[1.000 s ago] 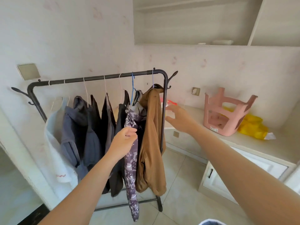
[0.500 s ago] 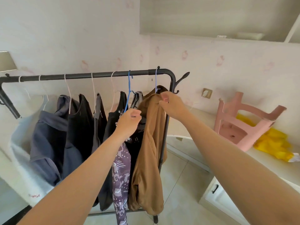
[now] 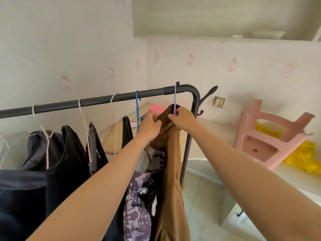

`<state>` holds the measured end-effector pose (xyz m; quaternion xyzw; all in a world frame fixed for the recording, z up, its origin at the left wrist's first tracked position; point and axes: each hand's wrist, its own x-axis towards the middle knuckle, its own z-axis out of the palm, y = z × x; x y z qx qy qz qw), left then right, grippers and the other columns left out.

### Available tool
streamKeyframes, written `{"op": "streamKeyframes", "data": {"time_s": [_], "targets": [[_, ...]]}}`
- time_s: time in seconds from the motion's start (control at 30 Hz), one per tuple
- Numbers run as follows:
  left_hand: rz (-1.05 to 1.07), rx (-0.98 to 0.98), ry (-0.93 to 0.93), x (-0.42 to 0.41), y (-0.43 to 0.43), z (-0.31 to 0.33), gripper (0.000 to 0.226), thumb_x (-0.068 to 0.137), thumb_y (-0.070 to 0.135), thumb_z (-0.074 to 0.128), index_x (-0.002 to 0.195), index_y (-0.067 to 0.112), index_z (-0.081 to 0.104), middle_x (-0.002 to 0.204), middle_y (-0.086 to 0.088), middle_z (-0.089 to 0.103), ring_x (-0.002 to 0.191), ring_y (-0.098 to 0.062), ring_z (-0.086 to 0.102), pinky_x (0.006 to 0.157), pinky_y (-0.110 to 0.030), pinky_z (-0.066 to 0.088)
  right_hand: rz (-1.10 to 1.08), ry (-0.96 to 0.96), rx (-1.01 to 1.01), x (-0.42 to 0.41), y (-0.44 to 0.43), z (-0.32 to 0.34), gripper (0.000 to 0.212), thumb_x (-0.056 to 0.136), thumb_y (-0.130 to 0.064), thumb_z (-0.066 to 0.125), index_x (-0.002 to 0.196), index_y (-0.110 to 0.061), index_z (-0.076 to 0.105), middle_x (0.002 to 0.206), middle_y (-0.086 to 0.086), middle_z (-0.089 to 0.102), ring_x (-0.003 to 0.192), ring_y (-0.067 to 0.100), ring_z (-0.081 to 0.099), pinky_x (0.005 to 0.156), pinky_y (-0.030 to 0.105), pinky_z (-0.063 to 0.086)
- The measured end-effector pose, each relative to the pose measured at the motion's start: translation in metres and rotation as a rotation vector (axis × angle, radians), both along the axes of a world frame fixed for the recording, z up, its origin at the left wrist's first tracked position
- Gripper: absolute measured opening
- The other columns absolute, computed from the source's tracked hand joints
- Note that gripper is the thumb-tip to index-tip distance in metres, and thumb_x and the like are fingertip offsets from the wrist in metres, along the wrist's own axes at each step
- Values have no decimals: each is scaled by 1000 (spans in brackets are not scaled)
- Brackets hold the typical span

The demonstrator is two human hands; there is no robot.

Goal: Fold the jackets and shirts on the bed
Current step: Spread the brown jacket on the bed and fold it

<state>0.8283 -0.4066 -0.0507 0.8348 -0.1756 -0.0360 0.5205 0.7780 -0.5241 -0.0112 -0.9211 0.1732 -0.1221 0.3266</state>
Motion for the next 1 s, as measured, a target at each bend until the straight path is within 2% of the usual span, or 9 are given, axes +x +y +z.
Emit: {"op": "streamKeyframes", "data": {"time_s": [0.07,0.17,0.27,0.33,0.4,0.57,0.67,0.77,1.0], "targets": [[-29,-12,53,17,-8,-4,44,96,14,51,138,15,40,135,-6,51,115,-18,51,87,-27,41,-63,16,-14,12,0,-5,11,93,-16,49,82,-14,47,73,-1,48,73,19,51,62,26,41],[-48,-30,65,32,-18,-8,55,92,10,55,142,13,33,135,-6,48,115,-18,51,85,-25,43,-161,17,-68,25,4,-8,12,96,-12,40,87,-15,48,72,-4,46,80,20,49,97,43,37],[-59,-47,36,46,-29,-12,32,90,7,56,119,19,49,108,4,52,95,-9,50,68,-12,38,-209,10,-87,34,7,-8,19,99,-13,34,85,-17,47,71,-3,48,81,20,49,105,48,24],[-58,-56,7,54,-36,-12,21,89,7,56,102,22,50,95,7,50,87,-9,49,61,-11,35,-216,-14,-92,38,6,-8,26,99,-14,33,76,-19,44,74,0,52,80,20,50,104,47,24],[-61,-28,-42,59,-41,-11,34,88,9,58,120,12,48,108,0,50,95,-11,47,64,-13,35,-218,-37,-87,39,4,-5,27,99,-15,32,76,-20,44,74,-1,51,80,20,50,103,46,24],[-20,13,-136,64,-50,-6,64,88,13,61,145,12,31,146,-10,36,131,-23,39,101,-33,37,-188,-105,-49,34,-6,9,28,100,-19,31,79,-17,49,63,-4,44,73,19,50,105,45,24],[-21,20,-232,71,-57,-7,63,86,14,62,144,13,35,144,-10,41,132,-24,40,105,-35,35,-135,-135,27,22,-9,19,35,102,-21,32,117,-5,59,64,-2,47,70,18,50,104,45,34],[2,7,-284,76,-62,-9,48,92,15,52,140,14,42,138,-9,49,127,-24,45,106,-38,36,-58,-182,53,13,-13,27,38,102,-19,33,126,0,56,60,-1,42,59,14,44,88,39,35],[39,60,-260,54,-71,-26,34,100,29,43,131,13,44,127,-9,53,111,-27,55,91,-42,46,38,-32,19,-26,-24,-1,27,101,-18,37,79,-6,47,61,2,38,55,15,39,70,32,33]]}}
